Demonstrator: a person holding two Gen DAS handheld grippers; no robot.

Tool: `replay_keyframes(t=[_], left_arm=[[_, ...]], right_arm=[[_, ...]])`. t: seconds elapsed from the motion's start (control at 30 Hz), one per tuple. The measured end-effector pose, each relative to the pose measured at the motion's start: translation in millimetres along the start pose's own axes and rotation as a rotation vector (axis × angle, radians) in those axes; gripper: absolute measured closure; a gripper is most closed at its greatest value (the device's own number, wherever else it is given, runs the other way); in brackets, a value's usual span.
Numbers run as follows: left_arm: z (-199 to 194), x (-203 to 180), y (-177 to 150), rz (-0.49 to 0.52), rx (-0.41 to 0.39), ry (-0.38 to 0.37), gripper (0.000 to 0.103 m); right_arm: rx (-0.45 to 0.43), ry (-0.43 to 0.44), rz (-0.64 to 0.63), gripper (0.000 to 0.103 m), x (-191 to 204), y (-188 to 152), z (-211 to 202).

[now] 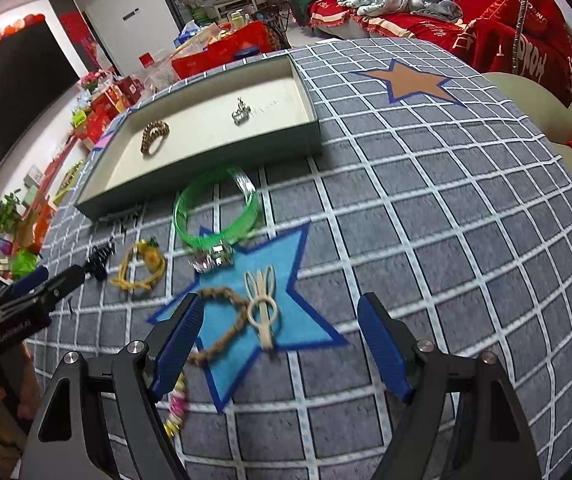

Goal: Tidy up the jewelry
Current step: 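Withdraw both tools from the box back toward the remaining jewelry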

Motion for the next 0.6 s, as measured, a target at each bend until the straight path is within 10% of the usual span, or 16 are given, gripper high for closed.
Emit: replay_keyframes(t=[0.33,0.6], left_arm=[[6.3,-4.9,0.3,0.004,0.001,0.025,0.000],[10.5,-8.4,4.8,0.014,0.002,0.031,0.000]], right_arm=[[0.012,-0.081,-0.043,0.021,-2.9,-18.4,1.1],[0.017,-0.136,-0.085,0.044,0.8,-20.7,8.9]])
Point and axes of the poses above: each gripper's, at about its wrist camera, not at the fingertips, and z roughly the way its jaws point, x to its left, y to its top, the point moved 7 cm from there along z, roughly the way its jaws point, and after that the axes turned 15 degrees about x, right-handed, at the moved point
